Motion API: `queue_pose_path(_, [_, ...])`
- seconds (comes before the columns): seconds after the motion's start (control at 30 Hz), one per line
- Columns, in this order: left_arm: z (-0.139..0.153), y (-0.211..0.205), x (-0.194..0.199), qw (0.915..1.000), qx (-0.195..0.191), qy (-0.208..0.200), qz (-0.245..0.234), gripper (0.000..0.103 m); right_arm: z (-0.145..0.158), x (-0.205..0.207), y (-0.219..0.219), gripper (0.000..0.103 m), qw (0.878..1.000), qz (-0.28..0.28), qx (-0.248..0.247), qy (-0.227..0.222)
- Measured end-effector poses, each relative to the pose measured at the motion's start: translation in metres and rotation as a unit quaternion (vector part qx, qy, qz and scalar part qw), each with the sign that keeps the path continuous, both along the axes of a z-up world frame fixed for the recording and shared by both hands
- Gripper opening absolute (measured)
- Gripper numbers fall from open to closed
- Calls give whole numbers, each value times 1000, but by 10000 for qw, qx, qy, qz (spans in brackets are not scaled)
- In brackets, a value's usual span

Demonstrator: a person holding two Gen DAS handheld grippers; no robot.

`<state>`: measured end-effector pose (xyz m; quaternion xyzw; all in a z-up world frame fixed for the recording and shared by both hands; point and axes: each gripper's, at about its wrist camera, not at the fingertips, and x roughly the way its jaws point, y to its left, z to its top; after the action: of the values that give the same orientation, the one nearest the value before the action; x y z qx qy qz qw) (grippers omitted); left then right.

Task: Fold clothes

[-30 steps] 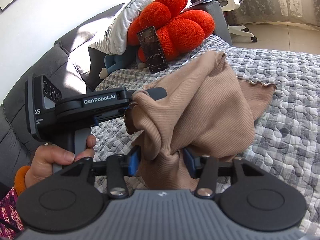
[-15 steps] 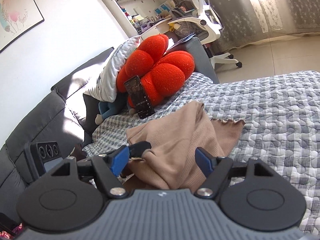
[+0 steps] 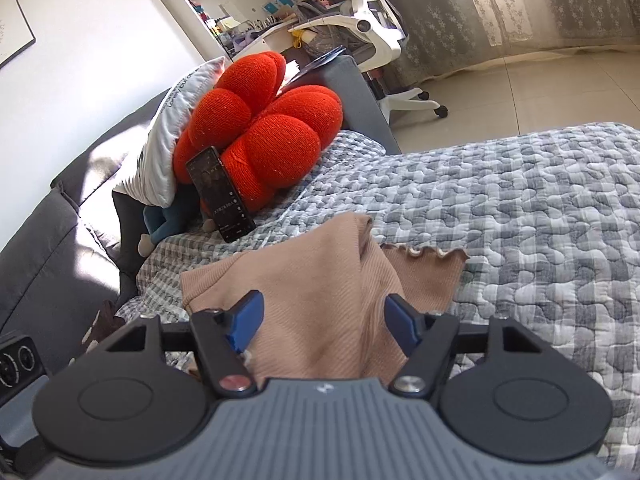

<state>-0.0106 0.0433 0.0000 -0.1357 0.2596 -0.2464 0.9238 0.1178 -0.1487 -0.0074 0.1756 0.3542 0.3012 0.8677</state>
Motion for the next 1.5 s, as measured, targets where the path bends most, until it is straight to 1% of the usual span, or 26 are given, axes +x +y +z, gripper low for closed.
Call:
queue_pose_path(0.03, [2, 4, -1, 10000, 0, -8, 53, 16, -4, 3, 1, 58, 10000, -27, 11, 50])
queue_pose_path(0.07, [4, 7, -2, 9999, 5, -21, 113, 27, -8, 4, 2, 53, 10000, -48, 19, 83])
queue_pose_path(0.1, [5, 11, -3, 9998, 15, -40, 204, 34, -10, 5, 2, 38, 9999, -60, 25, 99])
queue_pose_path(0.13, [7, 16, -3, 9995, -7, -47, 308, 44, -9, 4, 2, 21, 9999, -58, 26, 85])
queue_pose_path(0.2, [10, 25, -4, 9986, -86, -46, 512, 46, -7, 1, 1, 17, 10000, -54, 28, 56])
queue_pose_path(0.23, [11, 30, -4, 9980, -126, -45, 615, 51, -6, 0, 0, 15, 10000, -52, 30, 41])
queue_pose_path(0.27, [12, 34, -5, 9970, -147, -33, 763, 61, -4, -2, -1, 14, 10000, -52, 35, 19])
queue_pose_path(0.33, [12, 41, -5, 9939, -158, 19, 1092, 68, 1, -6, -4, 13, 10000, -59, 31, -32])
queue_pose_path(0.47, [4, 50, 1, 9867, -133, 333, 1587, 72, 4, -16, -10, 12, 10000, 12, -60, -60])
queue_pose_path(0.53, [0, 53, 4, 9832, -165, 489, 1753, 72, 5, -21, -13, 12, 9999, 66, -82, -50])
queue_pose_path(0.6, [-2, 54, 7, 9823, -325, 547, 1761, 72, 6, -28, -15, 11, 9998, 162, -124, -38])
queue_pose_path(0.67, [-2, 54, 6, 9831, -512, 504, 1684, 72, 6, -35, -14, 10, 9994, 310, -175, 10])
queue_pose_path(0.73, [0, 46, 6, 9849, -607, 403, 1570, 70, 6, -44, -11, 10, 9985, 475, -257, 33])
queue_pose_path(0.8, [2, 37, 7, 9873, -584, 268, 1449, 63, 6, -53, -6, 10, 9973, 608, -407, -16])
queue_pose_path(0.83, [3, 31, 7, 9889, -543, 189, 1372, 52, 6, -56, -5, 10, 9968, 652, -453, -31])
queue_pose_path(0.87, [4, 26, 7, 9902, -501, 110, 1295, 46, 6, -59, -5, 10, 9966, 680, -464, -30])
queue_pose_path(0.93, [6, 15, 7, 9926, -417, -48, 1140, 41, 6, -61, -9, 10, 9967, 684, -446, -12])
queue_pose_path(0.97, [7, 10, 7, 9935, -376, -127, 1062, 35, 6, -62, -12, 10, 9968, 674, -426, 1])
queue_pose_path(1.03, [9, -1, 8, 9950, -292, -285, 907, 28, 8, -62, -20, 12, 9977, 577, -361, -22])
queue_pose_path(1.1, [11, -8, 8, 9960, -293, -409, 742, 25, 11, -63, -30, 17, 9986, 450, -280, -74])
queue_pose_path(1.27, [11, -22, 11, 9970, -209, -536, 511, 24, 23, -64, -49, 18, 9993, 214, -38, -293])
queue_pose_path(1.3, [11, -25, 12, 9972, -212, -529, 477, 24, 25, -64, -53, 21, 9993, 167, 11, -337])
queue_pose_path(1.33, [11, -27, 13, 9974, -217, -522, 440, 24, 28, -64, -57, 31, 9992, 120, 59, -381])
queue_pose_path(1.4, [11, -35, 15, 9977, -204, -538, 348, 24, 33, -66, -62, 48, 9984, 41, 161, -535])
queue_pose_path(1.5, [8, -48, 17, 9983, -151, -546, 119, 24, 38, -68, -62, 49, 9970, 42, 206, -748])
